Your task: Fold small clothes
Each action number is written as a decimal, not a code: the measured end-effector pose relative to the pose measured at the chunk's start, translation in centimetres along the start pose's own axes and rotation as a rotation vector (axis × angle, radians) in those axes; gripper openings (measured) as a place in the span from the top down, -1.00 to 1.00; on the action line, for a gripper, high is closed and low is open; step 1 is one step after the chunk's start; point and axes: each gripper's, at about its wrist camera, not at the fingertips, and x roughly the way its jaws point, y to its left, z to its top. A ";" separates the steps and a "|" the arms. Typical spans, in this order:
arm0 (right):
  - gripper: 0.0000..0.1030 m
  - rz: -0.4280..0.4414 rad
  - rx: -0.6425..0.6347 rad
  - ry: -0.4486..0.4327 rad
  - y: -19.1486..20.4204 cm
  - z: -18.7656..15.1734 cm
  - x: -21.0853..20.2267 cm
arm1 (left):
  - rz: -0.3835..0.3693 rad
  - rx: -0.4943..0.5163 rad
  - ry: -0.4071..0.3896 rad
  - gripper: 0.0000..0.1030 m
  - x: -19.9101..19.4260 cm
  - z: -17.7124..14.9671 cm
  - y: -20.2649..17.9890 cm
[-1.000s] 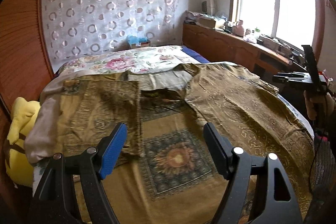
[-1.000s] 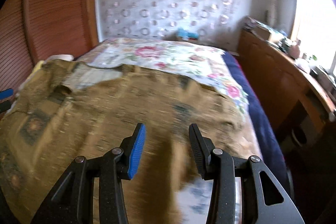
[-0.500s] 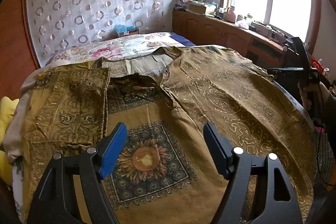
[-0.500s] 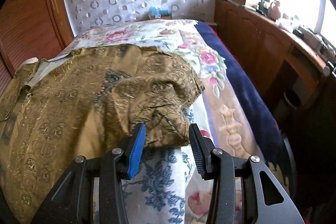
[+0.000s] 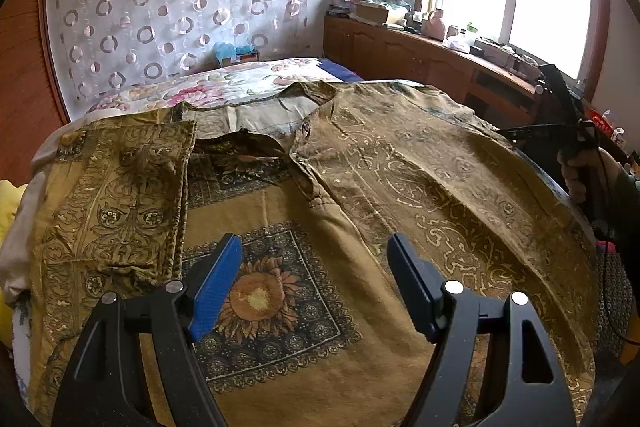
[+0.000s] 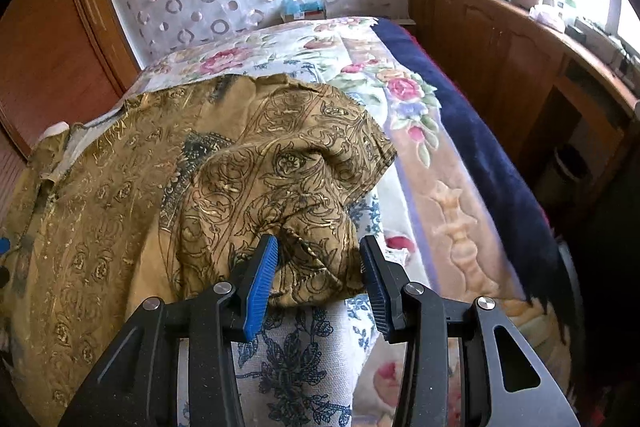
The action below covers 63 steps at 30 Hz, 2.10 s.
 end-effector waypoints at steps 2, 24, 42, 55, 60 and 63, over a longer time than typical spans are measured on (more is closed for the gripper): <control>0.21 0.022 0.004 0.000 -0.2 -0.1 0.0 | 0.002 -0.001 0.000 -0.48 0.1 0.0 -0.1; 0.84 0.054 -0.294 -0.194 8.6 -1.2 -5.0 | 0.024 -0.001 -0.041 -0.48 -0.2 2.2 0.4; 0.35 0.095 -0.353 -0.067 10.5 -2.5 -3.2 | 0.018 -0.007 -0.062 -0.48 -0.3 2.9 0.2; -0.03 0.060 -0.203 -0.114 6.3 0.7 -2.1 | -0.002 -0.004 -0.052 -0.48 0.2 2.3 -0.6; -0.03 0.071 -0.168 -0.044 5.8 2.6 1.5 | -0.002 -0.002 -0.046 -0.48 0.2 2.0 -0.6; -0.03 0.082 -0.135 -0.004 5.2 4.1 3.6 | 0.001 -0.004 -0.044 -0.48 0.2 1.9 -0.5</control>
